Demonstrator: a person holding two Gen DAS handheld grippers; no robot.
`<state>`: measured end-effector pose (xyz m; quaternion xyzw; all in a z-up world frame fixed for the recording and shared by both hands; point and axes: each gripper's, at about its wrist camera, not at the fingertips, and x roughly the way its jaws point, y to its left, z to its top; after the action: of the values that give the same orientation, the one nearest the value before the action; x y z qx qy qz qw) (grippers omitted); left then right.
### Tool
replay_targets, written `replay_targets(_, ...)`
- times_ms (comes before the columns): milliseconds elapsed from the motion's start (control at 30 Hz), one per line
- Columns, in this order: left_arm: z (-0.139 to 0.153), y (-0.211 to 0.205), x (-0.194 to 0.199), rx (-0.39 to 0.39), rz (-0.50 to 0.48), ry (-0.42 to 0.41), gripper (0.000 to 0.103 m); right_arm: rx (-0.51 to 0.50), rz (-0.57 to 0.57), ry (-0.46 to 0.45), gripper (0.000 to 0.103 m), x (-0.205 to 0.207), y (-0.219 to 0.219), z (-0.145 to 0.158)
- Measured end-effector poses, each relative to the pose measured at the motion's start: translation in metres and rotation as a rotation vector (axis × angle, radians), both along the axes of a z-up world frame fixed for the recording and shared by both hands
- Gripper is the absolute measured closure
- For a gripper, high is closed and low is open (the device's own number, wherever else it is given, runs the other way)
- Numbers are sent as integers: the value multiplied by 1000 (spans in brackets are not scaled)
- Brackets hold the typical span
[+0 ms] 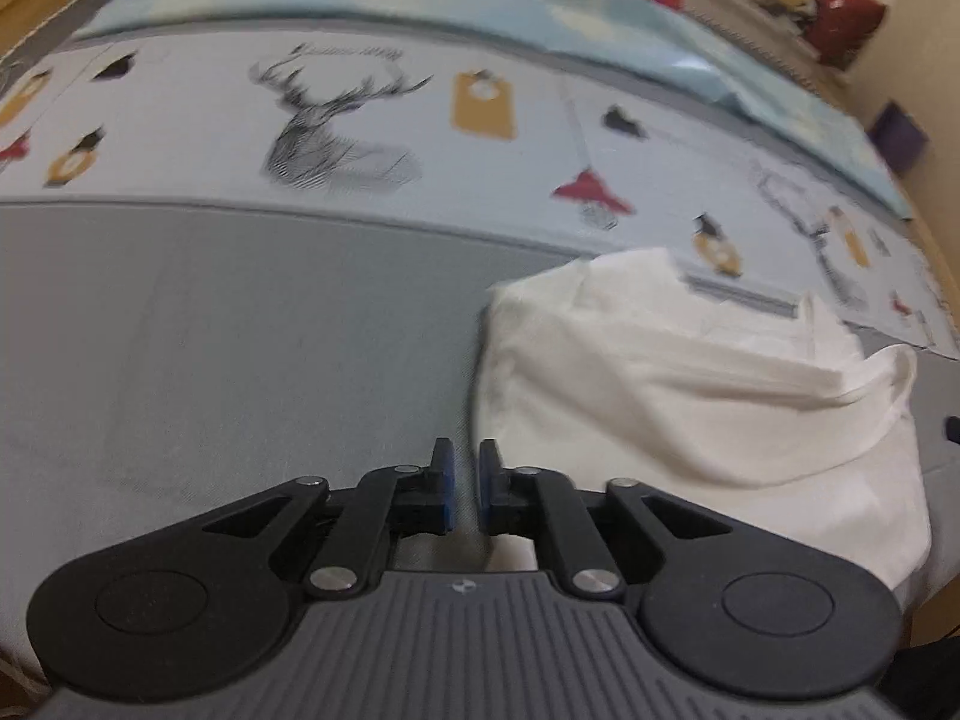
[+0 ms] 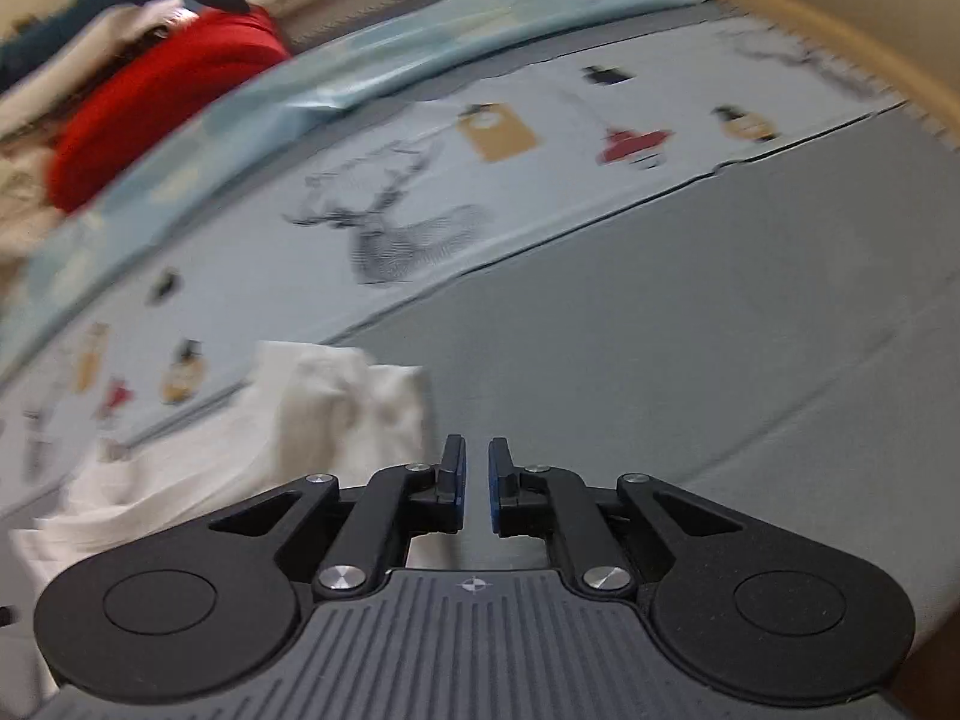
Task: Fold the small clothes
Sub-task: 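Lift the hem with both grippers and fold it over the collar end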
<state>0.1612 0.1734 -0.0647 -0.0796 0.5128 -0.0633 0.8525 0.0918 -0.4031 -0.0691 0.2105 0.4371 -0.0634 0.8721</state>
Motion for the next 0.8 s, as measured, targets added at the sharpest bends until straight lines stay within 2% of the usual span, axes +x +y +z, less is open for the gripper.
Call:
replay_targets(33,-3,0,4,-22,2,7,81,-25,28,-2,90,2,5,-2)
replay_targets(133,-16,-4,11,-34,22,22,81,-72,86,0,84,7,19,-9)
replay_targets(267,-27,-16,19,-12,32,31,81,-96,153,4,84,22,36,-17)
replay_targets(400,-27,-24,29,-22,42,2,62,-177,235,-21,73,40,55,-20)
replay_targets(467,-30,-29,37,-10,42,3,62,-216,249,-6,72,49,60,-26)
replay_targets(567,-33,-33,46,-4,49,-9,62,-222,256,-2,72,64,61,-33)
replay_targets(600,-33,-34,47,-4,48,-16,63,-220,255,-3,72,69,61,-35)
replay_targets(667,-33,-35,52,-6,42,-37,84,-207,256,-13,72,77,60,-37)
replay_targets(700,-32,-36,55,1,36,-49,95,-205,258,-26,78,80,61,-37)
replay_targets(733,-29,-35,56,10,41,-75,95,-210,253,-59,100,82,61,-34)
replay_targets(800,-18,-31,58,15,70,-149,96,-161,209,-136,99,83,54,-24)
